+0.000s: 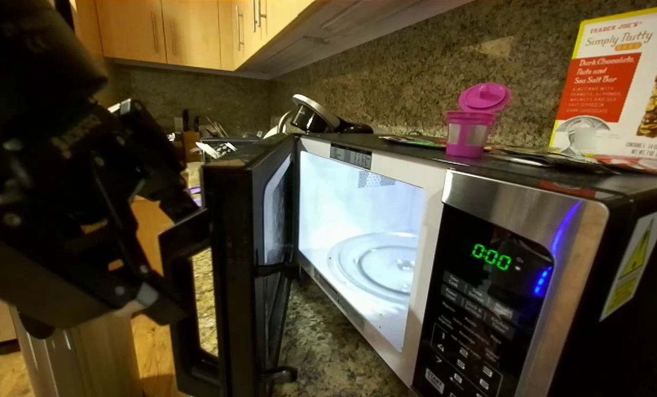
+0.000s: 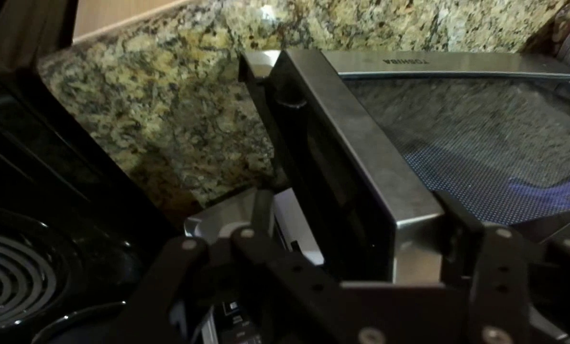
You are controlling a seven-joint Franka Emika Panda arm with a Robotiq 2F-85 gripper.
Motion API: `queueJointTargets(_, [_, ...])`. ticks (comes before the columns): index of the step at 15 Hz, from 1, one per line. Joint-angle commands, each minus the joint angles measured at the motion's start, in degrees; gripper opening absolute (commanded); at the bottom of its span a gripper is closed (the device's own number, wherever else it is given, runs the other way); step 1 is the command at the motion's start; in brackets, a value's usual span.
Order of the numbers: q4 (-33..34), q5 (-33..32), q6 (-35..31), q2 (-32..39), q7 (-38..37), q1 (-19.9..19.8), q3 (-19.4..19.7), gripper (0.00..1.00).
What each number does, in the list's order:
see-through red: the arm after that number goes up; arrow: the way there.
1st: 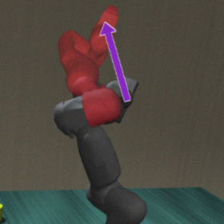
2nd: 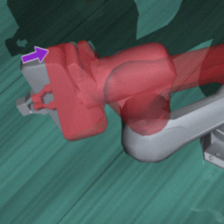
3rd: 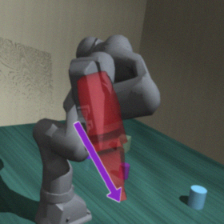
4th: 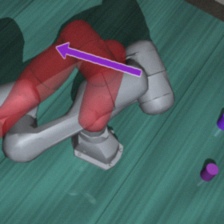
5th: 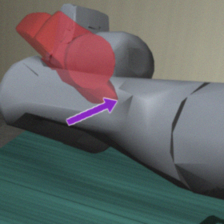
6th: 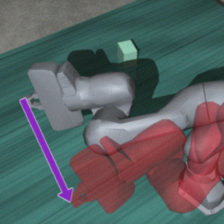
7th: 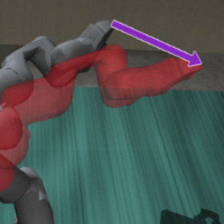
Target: Open the microwave door
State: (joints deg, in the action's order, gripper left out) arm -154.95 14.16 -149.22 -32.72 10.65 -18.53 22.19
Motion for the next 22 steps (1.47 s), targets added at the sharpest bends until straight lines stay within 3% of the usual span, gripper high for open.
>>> queueJointTargets(1, [-1.3,-4.5,0.8,-1.3,-11.2,-6.9,-3.9,1.00])
queueJointTargets(3, [-2.0,-8.0,0.9,-1.9,-17.2,-9.8,-7.6,1.00])
queueJointTargets(8, [-1.0,-15.5,12.4,-10.2,-18.2,-10.5,-10.7,1.00])
queueJointTargets(12, [2.5,-15.0,23.9,-20.7,-14.9,-7.9,-8.0,1.00])
queueJointTargets(16, [14.4,-15.7,39.3,-21.9,-12.0,-5.4,-5.5,1.00])
queueJointTargets(17, [9.4,-15.2,34.0,-23.8,-14.0,-6.1,-5.6,1.00])
queueJointTargets(22, [9.8,-15.1,35.3,-24.5,-13.9,-5.9,-5.1,1.00])
